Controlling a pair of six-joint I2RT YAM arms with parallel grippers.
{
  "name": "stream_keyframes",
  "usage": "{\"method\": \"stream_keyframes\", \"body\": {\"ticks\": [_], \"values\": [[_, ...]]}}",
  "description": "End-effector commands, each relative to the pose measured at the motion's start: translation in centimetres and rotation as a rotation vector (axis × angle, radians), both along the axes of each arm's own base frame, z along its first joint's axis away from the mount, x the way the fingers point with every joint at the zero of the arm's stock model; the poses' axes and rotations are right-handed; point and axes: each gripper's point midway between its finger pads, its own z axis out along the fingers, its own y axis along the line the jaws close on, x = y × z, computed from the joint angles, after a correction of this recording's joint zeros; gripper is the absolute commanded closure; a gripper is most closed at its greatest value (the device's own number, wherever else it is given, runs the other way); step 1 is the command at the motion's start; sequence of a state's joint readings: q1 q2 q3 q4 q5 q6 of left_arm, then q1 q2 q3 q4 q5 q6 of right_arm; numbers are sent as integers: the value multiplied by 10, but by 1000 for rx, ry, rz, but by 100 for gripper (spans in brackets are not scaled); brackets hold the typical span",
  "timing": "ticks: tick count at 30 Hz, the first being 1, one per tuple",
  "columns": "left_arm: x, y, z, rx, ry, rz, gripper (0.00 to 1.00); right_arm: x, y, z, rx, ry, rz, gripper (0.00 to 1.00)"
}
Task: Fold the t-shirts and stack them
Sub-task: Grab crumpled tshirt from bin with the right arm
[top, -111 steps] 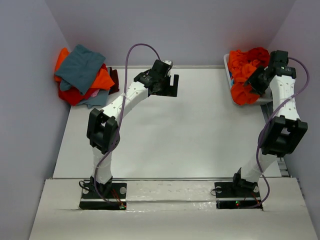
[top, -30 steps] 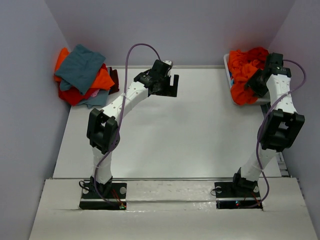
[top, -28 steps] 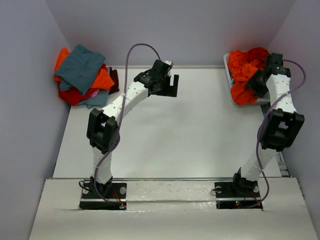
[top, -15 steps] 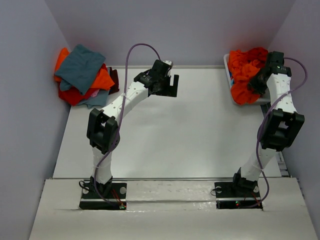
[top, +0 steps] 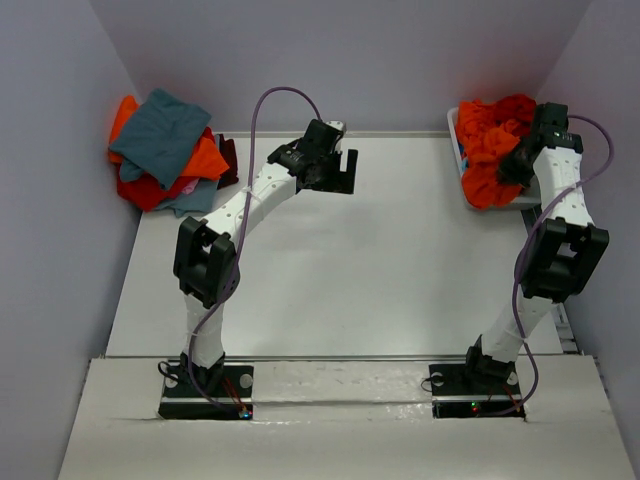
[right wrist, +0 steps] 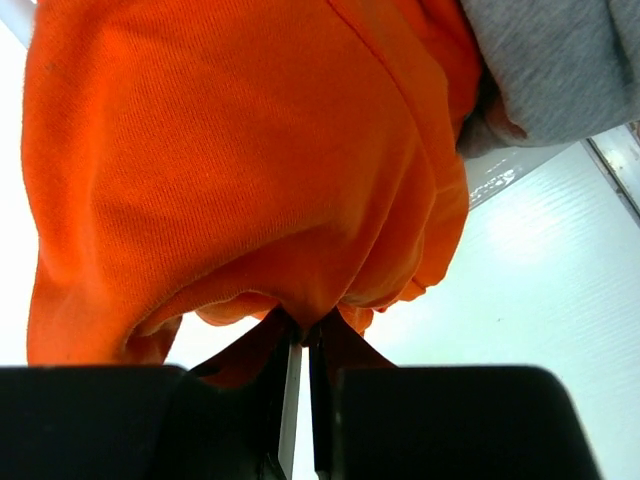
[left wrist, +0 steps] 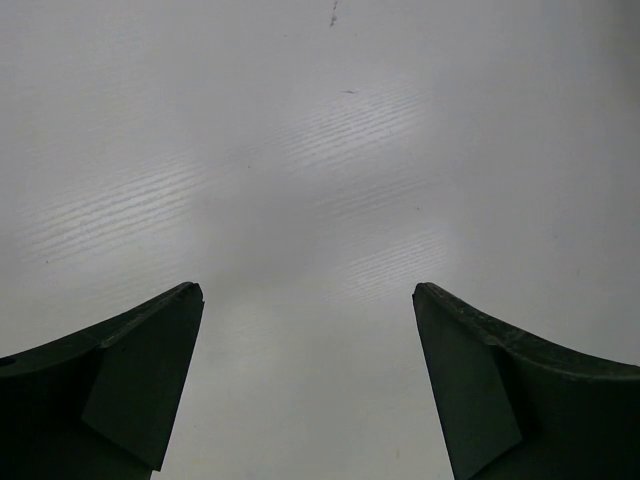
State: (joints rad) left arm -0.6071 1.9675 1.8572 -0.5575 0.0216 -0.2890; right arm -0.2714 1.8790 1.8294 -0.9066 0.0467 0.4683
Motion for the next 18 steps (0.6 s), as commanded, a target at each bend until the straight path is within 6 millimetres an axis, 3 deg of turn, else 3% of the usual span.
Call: {"method": "stream_keyframes", "body": {"ticks": [1, 13, 18], "values": [[-2, 0, 29, -35, -60, -11, 1, 7, 16, 34, 46, -104, 55, 89], [-5, -6, 27, -40, -53, -23, 1, -15, 51, 84, 130, -154, 173, 89], [-5, -7, 27, -41, -50, -25, 1, -28, 58, 124, 120, -218, 205, 89]]}}
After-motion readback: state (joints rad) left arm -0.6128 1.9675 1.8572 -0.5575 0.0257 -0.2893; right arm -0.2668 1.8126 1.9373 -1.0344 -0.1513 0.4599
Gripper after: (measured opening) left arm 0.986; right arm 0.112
